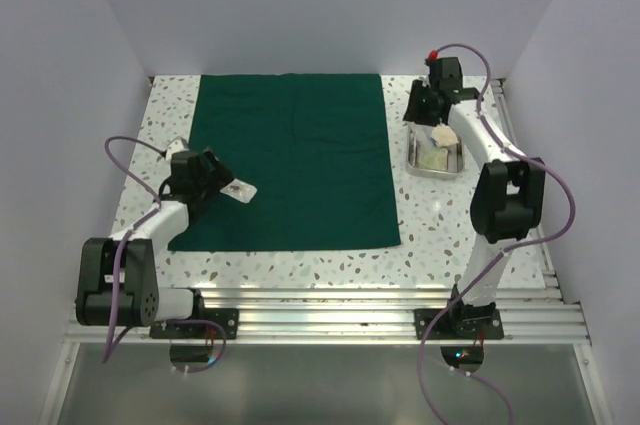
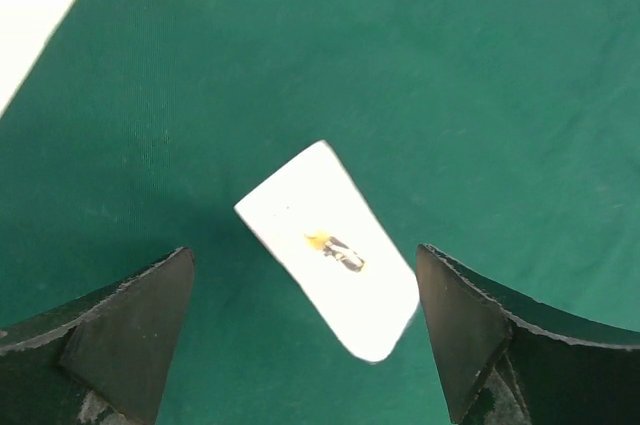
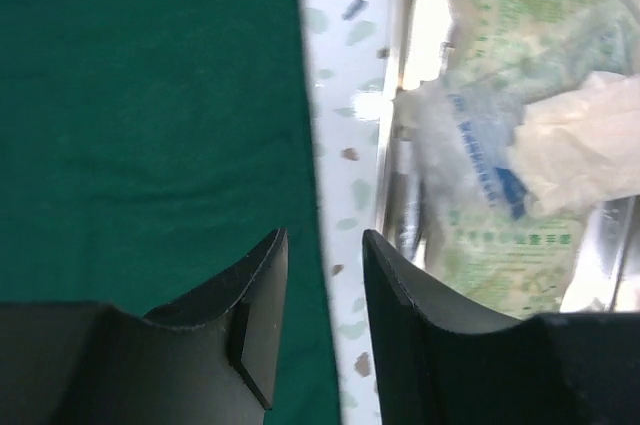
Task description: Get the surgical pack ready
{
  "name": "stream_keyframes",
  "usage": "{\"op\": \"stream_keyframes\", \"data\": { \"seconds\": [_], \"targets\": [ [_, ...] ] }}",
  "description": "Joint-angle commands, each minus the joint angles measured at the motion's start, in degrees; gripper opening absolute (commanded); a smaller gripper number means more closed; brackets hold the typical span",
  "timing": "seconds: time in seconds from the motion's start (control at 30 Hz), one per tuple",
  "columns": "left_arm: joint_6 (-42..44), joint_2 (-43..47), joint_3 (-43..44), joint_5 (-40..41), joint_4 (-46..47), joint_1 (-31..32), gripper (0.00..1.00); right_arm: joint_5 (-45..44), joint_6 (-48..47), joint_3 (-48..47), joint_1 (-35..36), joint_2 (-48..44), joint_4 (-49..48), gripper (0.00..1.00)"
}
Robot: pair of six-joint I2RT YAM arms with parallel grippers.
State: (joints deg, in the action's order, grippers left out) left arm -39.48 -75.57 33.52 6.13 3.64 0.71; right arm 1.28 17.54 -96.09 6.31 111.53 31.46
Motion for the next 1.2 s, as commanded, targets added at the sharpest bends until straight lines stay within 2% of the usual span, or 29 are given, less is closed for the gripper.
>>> {"op": "stream_keyframes", "data": {
  "seconds": [0.0,0.13,0.27,0.47,0.53,0.6,0.67,0.77,0.83,0.97,1.17],
  "targets": [
    [-0.68,-3.08,1.64,-1.73,0.93,-0.71,0.93,4.77,1.27,3.97,4.75,-8.59,-4.47,0.40],
    [-0.95,-5.11,2.16,-3.84,2.34,-2.56,0.91,13.64,2.41,6.09,10.12,-9.31,-9.30,0.44],
    [-0.86,-6.61,2.34,-5.51,3.39,-2.73,0.84,19.46,3.99,6.62,16.27,-5.10,-13.70,0.47],
    [-0.77,-8.54,2.17,-8.41,6.38,-2.73,0.61,23.50,7.42,4.17,24.01,3.77,-19.59,0.48],
    [-0.86,-9.42,2.25,-8.94,6.90,-2.73,0.56,26.04,8.65,1.97,26.21,6.24,-21.53,0.49],
    [-0.86,-10.12,2.43,-9.21,7.17,-2.73,0.47,27.19,9.35,-1.63,27.97,10.81,-21.53,0.50],
    [-0.68,-10.47,2.52,-9.47,7.61,-2.73,0.42,28.68,10.49,-3.13,29.02,13.27,-22.58,0.54],
    [-0.33,-11.18,2.52,-10.00,8.31,-2.73,0.29,30.35,12.43,-5.59,30.86,17.14,-23.90,0.60],
    [0.20,-12.14,2.69,-10.52,8.92,-2.73,0.24,30.62,13.48,-7.52,31.66,19.69,-24.52,0.64],
    [0.81,-14.25,3.04,-12.19,10.07,-2.73,0.10,30.54,14.98,-10.95,33.59,23.56,-24.69,0.68],
    [1.08,-15.75,2.87,-14.48,12.00,-2.73,0.03,31.86,18.23,-13.41,35.26,27.78,-26.80,0.67]
  ]
}}
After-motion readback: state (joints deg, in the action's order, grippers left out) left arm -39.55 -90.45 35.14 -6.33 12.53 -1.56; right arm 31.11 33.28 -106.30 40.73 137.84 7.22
